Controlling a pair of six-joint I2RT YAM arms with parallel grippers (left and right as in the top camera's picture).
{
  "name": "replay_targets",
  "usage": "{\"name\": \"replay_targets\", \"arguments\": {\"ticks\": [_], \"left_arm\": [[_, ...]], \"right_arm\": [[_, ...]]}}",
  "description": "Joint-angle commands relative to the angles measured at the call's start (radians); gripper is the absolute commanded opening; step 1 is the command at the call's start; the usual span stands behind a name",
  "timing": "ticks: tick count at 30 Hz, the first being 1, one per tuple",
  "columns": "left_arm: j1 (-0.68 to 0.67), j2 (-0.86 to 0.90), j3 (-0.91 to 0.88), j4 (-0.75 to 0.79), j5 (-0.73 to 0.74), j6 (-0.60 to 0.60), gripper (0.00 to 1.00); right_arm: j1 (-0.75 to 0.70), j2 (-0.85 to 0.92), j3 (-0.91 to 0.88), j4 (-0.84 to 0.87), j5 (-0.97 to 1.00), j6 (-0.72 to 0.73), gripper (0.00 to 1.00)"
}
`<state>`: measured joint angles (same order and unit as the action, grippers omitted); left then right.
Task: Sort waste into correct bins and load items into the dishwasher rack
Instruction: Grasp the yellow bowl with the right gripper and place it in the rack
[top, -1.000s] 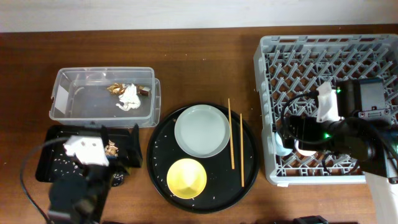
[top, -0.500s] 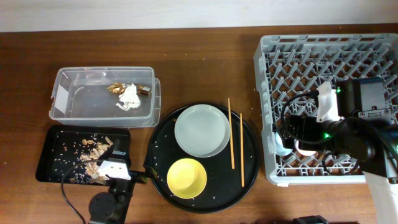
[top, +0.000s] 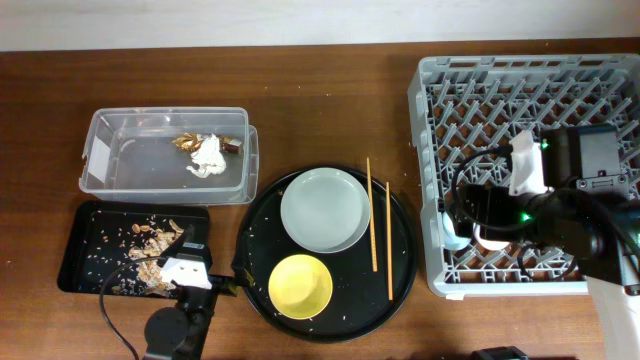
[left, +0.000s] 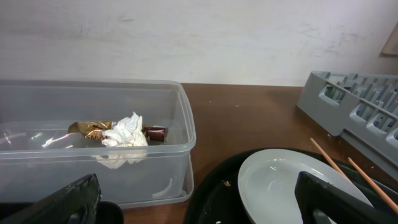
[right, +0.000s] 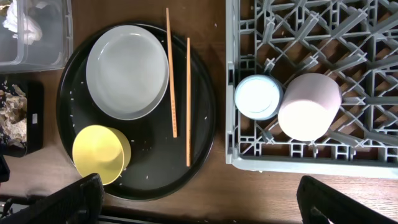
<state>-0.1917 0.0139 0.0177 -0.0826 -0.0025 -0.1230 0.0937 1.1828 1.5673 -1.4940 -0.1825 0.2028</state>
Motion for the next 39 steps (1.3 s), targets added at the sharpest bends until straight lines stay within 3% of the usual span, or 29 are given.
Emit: {"name": "replay_targets", "arguments": {"ticks": [1,4,9,12,17,24,25,27,29,33,34,37,39], "left_arm": [[-0.004,-0.009,-0.009,0.001,0.011,0.012,0.99],[-0.004,-0.009,-0.009,0.001,0.011,0.012,0.99],[-0.004,-0.009,-0.009,0.001,0.011,0.012,0.99],[-0.004,-0.009,-0.009,0.001,0.011,0.012,0.99],[-0.004,-0.009,-0.009,0.001,0.011,0.012,0.99],[-0.004,-0.009,-0.009,0.001,0.011,0.012,0.99],[-0.004,-0.009,-0.009,0.001,0.011,0.012,0.99],[-0.004,-0.009,-0.009,0.001,0.011,0.012,0.99],[-0.004,-0.009,-0.009,0.001,0.011,0.012,0.99],[-0.004,-0.009,-0.009,0.001,0.011,0.012,0.99],[-0.004,-0.009,-0.009,0.001,0.011,0.012,0.99],[-0.004,-0.009,-0.009,0.001,0.011,0.012,0.99],[-0.004,-0.009,-0.009,0.001,0.011,0.012,0.99]], "right_arm": [[0.006,-0.002,0.004,0.108,-0.001,0.0,0.98],[0.006,0.02,-0.022,0.072,0.053,0.047,1.0],[-0.017,0.028,-0.285,0.108,0.164,0.123,0.89],[-0.142,0.055,-0.408,0.223,0.311,0.192,0.89],[-0.238,0.159,-0.447,0.268,0.154,0.126,0.81],[-0.237,0.069,-0.445,0.27,0.014,0.024,0.77],[-0.229,0.062,-0.445,0.276,-0.102,-0.067,0.74],[-0.163,0.061,-0.446,0.27,-0.25,-0.164,0.67],[-0.002,0.064,-0.447,0.282,-0.251,-0.165,0.61],[0.283,0.136,-0.467,0.426,0.011,0.066,0.47],[0.326,0.177,-0.467,0.454,0.002,0.088,0.42],[0.489,0.325,-0.467,0.534,-0.104,0.087,0.43],[0.601,0.433,-0.467,0.576,-0.134,0.118,0.5]]}}
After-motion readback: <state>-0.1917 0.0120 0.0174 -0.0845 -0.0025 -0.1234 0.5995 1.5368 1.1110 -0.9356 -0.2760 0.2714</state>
